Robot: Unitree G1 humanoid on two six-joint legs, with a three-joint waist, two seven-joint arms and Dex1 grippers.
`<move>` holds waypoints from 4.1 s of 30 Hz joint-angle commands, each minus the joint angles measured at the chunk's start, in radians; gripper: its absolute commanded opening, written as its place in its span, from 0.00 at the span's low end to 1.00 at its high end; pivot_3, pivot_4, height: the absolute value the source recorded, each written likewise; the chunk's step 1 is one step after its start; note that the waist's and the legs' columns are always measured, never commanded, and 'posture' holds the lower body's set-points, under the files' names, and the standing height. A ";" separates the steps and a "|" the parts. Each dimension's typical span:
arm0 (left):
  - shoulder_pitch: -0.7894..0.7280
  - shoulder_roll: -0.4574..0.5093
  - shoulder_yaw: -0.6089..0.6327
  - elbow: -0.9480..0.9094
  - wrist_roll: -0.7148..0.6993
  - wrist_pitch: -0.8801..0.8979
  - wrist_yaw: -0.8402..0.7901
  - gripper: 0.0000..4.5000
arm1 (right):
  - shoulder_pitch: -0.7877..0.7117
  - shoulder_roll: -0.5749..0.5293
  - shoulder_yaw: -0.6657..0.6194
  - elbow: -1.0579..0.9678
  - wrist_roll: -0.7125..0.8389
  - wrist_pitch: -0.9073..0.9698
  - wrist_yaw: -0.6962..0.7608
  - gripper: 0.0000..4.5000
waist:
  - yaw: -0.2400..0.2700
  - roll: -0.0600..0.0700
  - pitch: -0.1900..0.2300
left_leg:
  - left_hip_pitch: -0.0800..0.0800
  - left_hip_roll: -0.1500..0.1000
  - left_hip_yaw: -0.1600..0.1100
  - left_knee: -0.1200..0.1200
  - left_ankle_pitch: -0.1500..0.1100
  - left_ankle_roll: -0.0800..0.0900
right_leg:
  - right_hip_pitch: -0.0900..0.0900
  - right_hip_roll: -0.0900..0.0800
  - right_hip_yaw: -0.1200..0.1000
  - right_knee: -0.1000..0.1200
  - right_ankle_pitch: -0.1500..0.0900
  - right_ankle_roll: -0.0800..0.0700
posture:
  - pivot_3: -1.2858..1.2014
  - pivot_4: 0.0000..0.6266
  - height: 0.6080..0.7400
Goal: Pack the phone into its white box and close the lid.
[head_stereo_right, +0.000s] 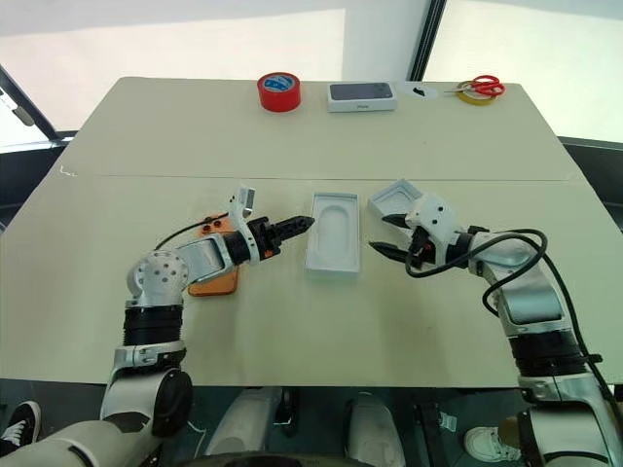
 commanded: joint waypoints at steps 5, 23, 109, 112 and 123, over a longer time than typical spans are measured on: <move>0.099 0.226 -0.108 -0.156 0.194 -0.374 -0.284 0.51 | -0.075 0.128 0.077 -0.036 -0.015 0.009 -0.068 0.01 | 0.001 0.001 0.000 | 0.000 0.000 0.000 -0.002 0.000 -0.001 | -0.001 0.000 0.000 0.000 0.000 0.000 | 0.52 0.24 0.96; 0.378 0.508 0.168 -0.164 -0.047 -0.165 -0.385 0.51 | -0.202 0.195 0.271 0.190 -0.307 -0.154 -0.165 0.01 | -0.023 0.002 -0.001 | 0.000 0.000 0.000 -0.004 0.000 -0.001 | -0.008 -0.001 0.002 0.001 0.000 -0.001 | 0.52 0.24 0.96; 0.156 0.407 0.209 0.188 -0.053 0.332 -0.271 0.00 | -0.402 0.538 0.579 0.274 -0.513 0.083 -0.163 0.00 | -0.031 -0.002 -0.012 | 0.004 -0.001 0.003 -0.017 0.006 -0.010 | -0.019 -0.002 0.002 0.010 0.000 -0.001 | 0.52 0.24 0.96; 0.149 0.394 0.245 0.211 -0.069 0.346 -0.258 0.00 | -0.403 0.549 0.529 0.238 -0.465 0.073 -0.166 0.00 | -0.031 -0.002 -0.012 | 0.004 -0.001 0.003 -0.017 0.006 -0.010 | -0.019 -0.002 0.002 0.010 0.000 -0.001 | 0.52 0.24 0.96; 0.140 0.326 0.377 0.160 -0.165 0.295 -0.235 0.00 | -0.285 0.302 0.283 -0.057 -0.158 0.125 0.092 0.42 | -0.018 -0.006 -0.012 | 0.004 -0.001 0.003 -0.017 0.005 -0.010 | -0.018 -0.003 0.002 0.008 0.000 -0.001 | 0.52 0.24 0.96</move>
